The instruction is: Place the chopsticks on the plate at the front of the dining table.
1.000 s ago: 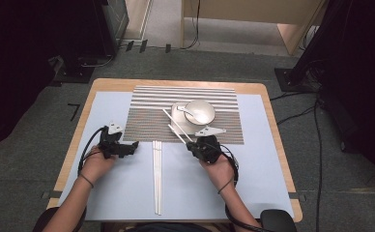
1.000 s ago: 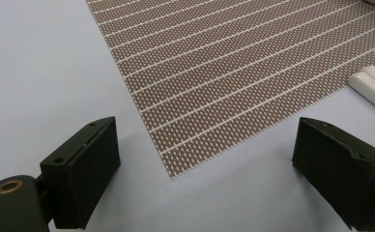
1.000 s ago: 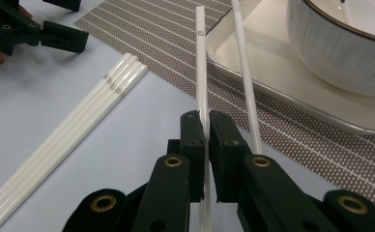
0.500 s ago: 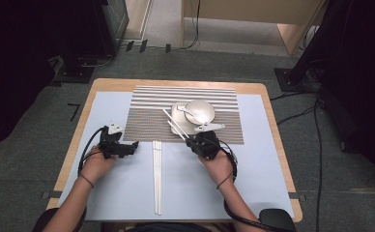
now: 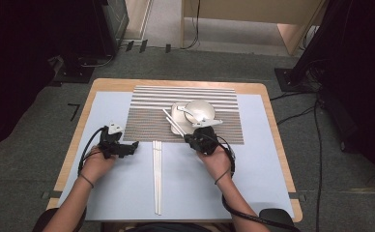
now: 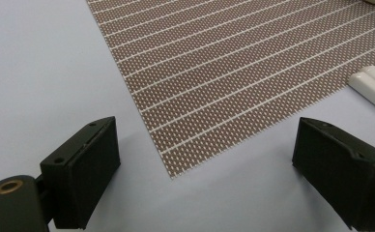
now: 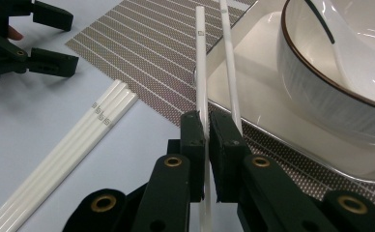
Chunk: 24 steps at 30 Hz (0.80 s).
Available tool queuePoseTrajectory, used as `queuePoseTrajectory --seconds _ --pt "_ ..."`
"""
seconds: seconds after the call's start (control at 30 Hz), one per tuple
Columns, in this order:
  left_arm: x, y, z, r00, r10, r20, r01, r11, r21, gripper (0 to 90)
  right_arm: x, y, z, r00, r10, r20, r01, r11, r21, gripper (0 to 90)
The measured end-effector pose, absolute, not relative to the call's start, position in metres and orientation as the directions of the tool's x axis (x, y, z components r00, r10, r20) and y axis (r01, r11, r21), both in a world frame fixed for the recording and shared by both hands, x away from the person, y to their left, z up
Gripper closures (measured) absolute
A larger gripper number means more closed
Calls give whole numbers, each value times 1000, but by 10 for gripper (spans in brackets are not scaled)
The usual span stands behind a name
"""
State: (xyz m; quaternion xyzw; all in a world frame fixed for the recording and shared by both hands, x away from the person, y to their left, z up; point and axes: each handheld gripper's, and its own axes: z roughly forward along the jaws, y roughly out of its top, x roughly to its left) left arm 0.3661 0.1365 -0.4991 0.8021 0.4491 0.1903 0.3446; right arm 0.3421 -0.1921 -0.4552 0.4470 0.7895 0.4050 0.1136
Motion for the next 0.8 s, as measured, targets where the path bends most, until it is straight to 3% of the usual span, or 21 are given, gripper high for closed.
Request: queuePoseTrajectory --seconds 0.8 --pt "366 136 -499 524 852 -4 589 -359 724 89 358 -186 -459 -571 802 177 615 275 740 857"
